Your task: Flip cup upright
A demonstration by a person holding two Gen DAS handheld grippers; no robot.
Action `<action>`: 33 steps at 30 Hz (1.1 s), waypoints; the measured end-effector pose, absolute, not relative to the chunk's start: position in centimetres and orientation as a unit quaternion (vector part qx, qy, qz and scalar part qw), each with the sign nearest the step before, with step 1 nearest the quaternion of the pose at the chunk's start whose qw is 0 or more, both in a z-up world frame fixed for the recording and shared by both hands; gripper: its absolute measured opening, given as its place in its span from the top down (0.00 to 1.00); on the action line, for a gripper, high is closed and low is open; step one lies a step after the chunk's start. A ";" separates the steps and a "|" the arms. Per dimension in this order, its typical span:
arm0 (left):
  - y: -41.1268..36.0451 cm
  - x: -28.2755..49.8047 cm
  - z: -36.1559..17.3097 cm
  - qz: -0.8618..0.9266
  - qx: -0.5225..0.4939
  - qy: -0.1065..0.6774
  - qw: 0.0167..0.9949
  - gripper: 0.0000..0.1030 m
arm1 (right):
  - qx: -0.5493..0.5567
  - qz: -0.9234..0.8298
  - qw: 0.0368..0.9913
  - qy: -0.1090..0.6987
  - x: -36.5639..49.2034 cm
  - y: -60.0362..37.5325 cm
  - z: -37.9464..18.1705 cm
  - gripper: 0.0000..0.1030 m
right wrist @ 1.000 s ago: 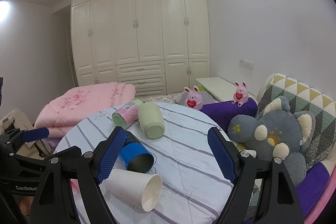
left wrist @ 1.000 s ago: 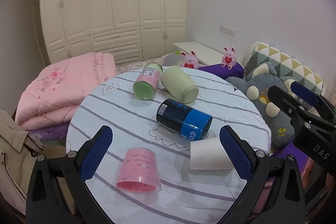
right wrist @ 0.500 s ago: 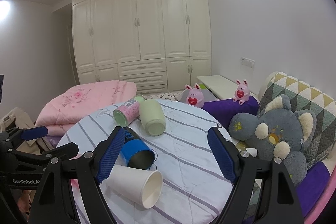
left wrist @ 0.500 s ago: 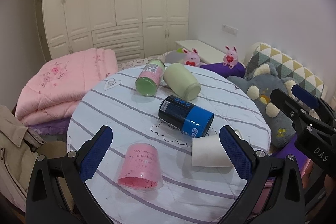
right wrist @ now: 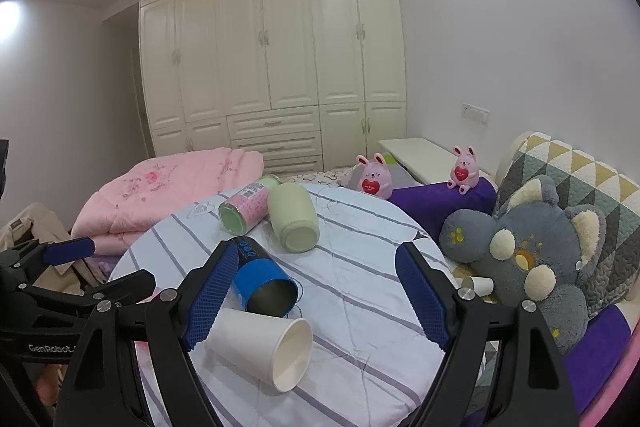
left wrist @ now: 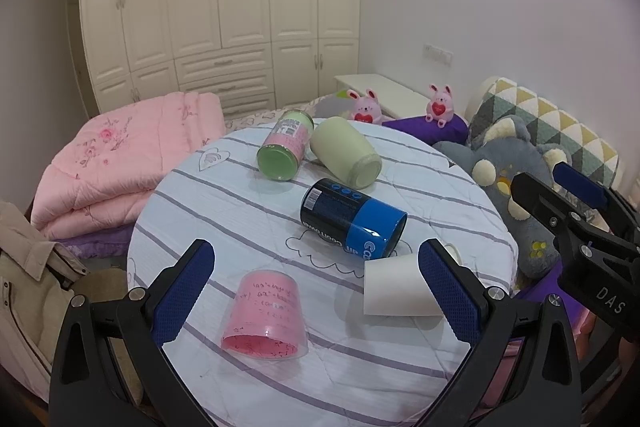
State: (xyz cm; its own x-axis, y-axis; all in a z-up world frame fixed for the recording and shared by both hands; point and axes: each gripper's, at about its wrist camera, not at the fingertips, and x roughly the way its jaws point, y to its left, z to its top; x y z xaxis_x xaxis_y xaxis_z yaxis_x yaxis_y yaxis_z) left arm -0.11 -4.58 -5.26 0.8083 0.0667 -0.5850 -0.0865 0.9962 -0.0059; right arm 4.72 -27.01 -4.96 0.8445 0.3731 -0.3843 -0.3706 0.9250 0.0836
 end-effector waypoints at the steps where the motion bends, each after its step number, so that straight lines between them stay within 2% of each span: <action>1: -4.6 -0.1 -5.3 0.040 -0.016 0.307 0.951 0.00 | 0.003 0.193 0.960 0.201 4.7 -27.0 -5.0 0.20; 23: -4.2 0.1 -5.4 0.045 -0.017 0.309 0.950 0.00 | -0.005 0.199 0.957 0.211 4.8 -26.3 -5.5 0.20; 33: -3.3 0.8 -6.3 0.028 -0.007 0.342 0.939 0.00 | -0.011 0.197 0.954 0.224 5.3 -26.0 -5.9 0.20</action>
State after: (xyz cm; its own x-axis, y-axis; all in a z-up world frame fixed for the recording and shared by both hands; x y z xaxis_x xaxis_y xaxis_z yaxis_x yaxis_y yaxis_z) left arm 0.81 -3.29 -6.35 0.7649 0.0490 -0.6423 -0.0579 0.9983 0.0072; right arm 5.27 -25.98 -5.90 0.8219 0.3712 -0.4320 -0.3813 0.9220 0.0670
